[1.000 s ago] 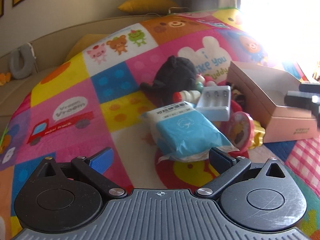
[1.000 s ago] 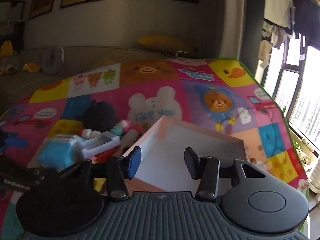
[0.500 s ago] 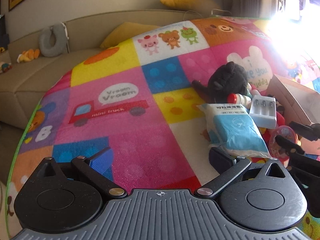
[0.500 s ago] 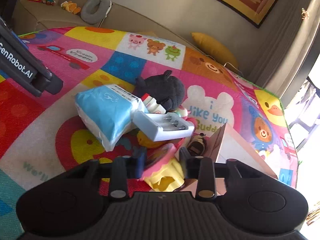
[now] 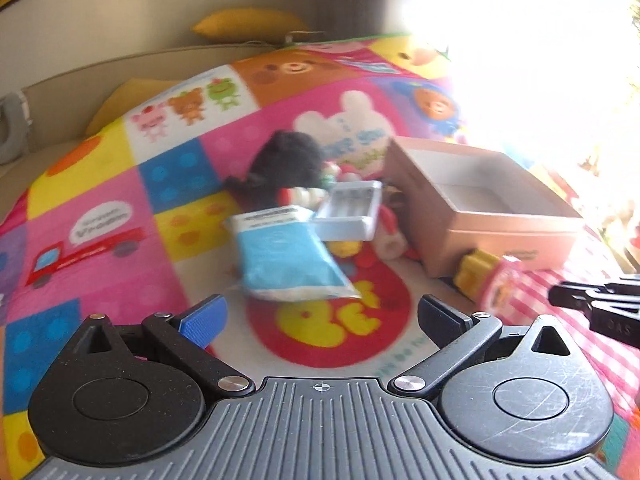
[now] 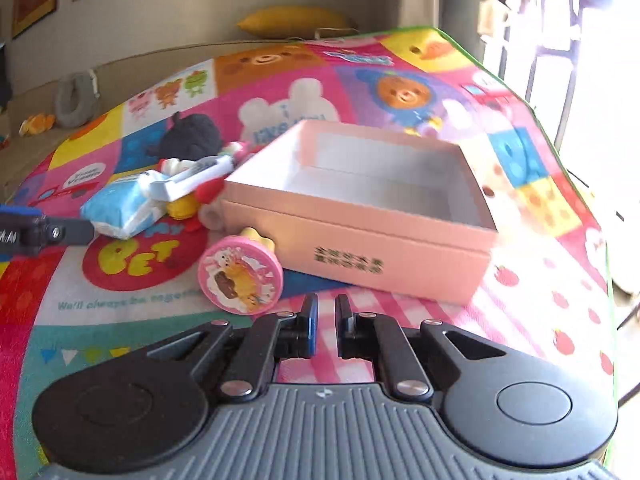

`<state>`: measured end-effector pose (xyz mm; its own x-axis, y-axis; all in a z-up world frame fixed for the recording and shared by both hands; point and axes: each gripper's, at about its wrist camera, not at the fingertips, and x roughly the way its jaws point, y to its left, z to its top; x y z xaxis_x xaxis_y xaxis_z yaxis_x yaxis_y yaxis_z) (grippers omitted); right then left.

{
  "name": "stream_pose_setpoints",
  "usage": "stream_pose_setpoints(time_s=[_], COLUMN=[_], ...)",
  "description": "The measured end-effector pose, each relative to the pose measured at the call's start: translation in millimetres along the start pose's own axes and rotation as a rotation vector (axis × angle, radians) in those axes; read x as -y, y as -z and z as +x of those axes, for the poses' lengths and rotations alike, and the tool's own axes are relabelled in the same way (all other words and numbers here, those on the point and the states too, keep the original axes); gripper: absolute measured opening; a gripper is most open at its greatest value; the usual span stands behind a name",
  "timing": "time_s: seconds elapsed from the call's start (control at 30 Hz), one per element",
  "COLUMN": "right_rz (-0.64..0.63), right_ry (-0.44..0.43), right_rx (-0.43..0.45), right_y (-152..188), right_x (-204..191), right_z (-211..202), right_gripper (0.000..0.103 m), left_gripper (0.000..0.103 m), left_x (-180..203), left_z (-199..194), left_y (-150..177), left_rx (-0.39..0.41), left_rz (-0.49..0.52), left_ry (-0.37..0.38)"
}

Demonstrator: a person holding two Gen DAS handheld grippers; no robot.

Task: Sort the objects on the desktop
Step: 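Reach the right tool to the pink round toy and grasp it, then lift the pink toy with the right tool while the left tool grasps the blue wipes pack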

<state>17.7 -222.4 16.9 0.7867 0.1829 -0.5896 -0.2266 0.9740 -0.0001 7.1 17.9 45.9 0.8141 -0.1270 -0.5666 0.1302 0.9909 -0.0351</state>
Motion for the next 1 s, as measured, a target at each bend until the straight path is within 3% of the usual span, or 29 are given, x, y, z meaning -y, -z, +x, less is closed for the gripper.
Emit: stream_pose_setpoints(time_s=[0.07, 0.13, 0.17, 0.2, 0.23, 0.33, 0.47, 0.53, 0.57, 0.67, 0.87, 1.0], right_rz=[0.059, 0.032, -0.002, -0.042, -0.076, -0.150, -0.080, -0.017, -0.007, -0.056, -0.151, -0.147], right_ry=[-0.048, -0.073, -0.081, -0.085, -0.085, -0.080, -0.066, -0.097, -0.115, -0.118, -0.108, -0.079], right_rx=[0.018, 0.051, 0.071, 0.094, 0.114, 0.110, 0.002, -0.009, -0.011, 0.025, -0.042, -0.056], right_y=[8, 13, 15, 16, 17, 9, -10, -15, -16, -18, -3, 14], right_x=[14, 10, 3, -5, -12, -35, -37, -29, -26, -26, -24, -20], right_z=[-8, -18, -22, -25, -26, -12, 33, 42, 41, 23, -14, -20], right_gripper=[0.012, 0.031, 0.053, 0.069, 0.071, 0.072, 0.072, 0.060, 0.055, 0.055, 0.055, 0.056], left_gripper=[0.103, 0.103, 0.103, 0.103, 0.103, 0.103, 0.103, 0.103, 0.103, 0.103, 0.103, 0.103], left_x=[16, 21, 18, 13, 7, -4, -12, -15, -16, -17, -10, -4], left_z=[2, 7, 9, 12, 13, 12, 6, 6, 6, 11, 16, 26], left_y=[1, 0, -1, -2, -3, -2, 1, 3, 4, 7, 7, 0], left_rx=[0.010, -0.002, -0.016, -0.030, -0.040, -0.055, -0.053, -0.054, -0.055, -0.063, -0.060, -0.047], left_rz=[0.053, 0.044, 0.021, -0.010, -0.035, -0.071, -0.083, -0.086, -0.086, -0.088, -0.082, -0.057], left_ry=[-0.001, -0.050, -0.067, -0.078, -0.084, -0.095, -0.089, -0.084, -0.081, -0.075, -0.054, -0.071])
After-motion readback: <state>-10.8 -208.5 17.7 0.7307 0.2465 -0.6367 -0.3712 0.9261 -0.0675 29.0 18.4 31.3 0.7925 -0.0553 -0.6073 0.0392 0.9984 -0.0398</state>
